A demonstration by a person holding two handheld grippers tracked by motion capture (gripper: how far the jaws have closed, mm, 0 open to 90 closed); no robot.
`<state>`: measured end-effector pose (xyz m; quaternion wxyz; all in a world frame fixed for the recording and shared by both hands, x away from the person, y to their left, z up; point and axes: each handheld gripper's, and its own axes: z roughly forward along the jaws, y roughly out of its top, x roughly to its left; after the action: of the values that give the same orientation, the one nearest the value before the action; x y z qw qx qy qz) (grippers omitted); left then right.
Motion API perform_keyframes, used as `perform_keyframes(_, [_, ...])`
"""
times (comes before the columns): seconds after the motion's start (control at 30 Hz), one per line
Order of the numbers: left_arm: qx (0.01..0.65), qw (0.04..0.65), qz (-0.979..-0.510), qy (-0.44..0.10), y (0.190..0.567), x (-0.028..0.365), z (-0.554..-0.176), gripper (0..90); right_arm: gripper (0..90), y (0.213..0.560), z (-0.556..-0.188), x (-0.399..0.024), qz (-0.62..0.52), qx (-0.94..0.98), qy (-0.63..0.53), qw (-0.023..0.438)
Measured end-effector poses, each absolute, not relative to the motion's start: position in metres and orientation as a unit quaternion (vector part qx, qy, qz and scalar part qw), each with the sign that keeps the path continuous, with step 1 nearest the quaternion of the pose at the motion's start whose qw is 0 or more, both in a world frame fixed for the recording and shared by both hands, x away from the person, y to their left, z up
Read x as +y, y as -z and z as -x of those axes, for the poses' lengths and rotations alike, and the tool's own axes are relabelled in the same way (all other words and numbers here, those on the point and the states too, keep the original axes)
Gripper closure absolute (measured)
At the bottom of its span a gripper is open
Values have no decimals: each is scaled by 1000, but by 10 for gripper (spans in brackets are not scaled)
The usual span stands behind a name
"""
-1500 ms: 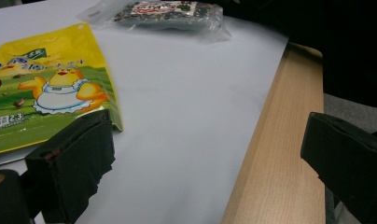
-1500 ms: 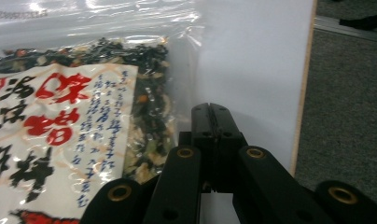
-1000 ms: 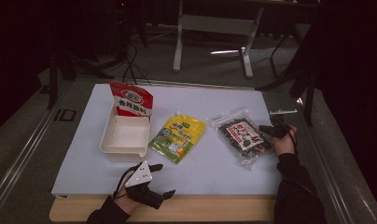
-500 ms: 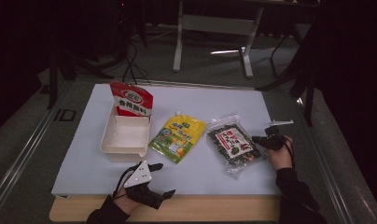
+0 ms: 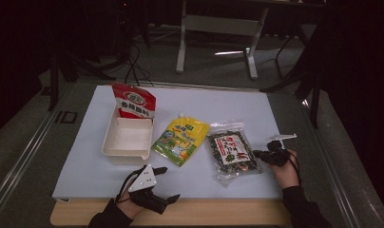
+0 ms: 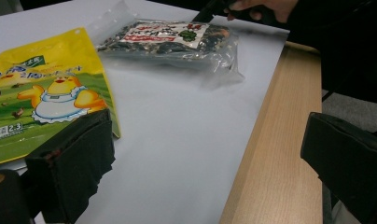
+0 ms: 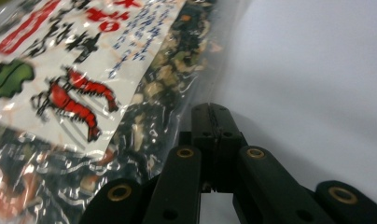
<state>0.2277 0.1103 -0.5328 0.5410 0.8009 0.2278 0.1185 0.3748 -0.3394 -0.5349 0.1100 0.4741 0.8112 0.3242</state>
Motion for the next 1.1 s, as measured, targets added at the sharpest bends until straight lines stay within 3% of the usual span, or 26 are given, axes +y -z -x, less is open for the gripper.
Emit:
perform_keyframes(0.5, [225, 539, -803, -116, 533, 108, -228, 38, 899, 535, -349, -323, -450, 822, -339, 85])
perform_keyframes(0.6, [224, 538, -804, -117, 533, 108, -228, 38, 897, 532, -349, -322, -444, 827, -333, 97])
perform_keyframes(1.1, [223, 537, -806, -113, 534, 108, -228, 37, 893, 499, -391, -301, -433, 817, -356, 135])
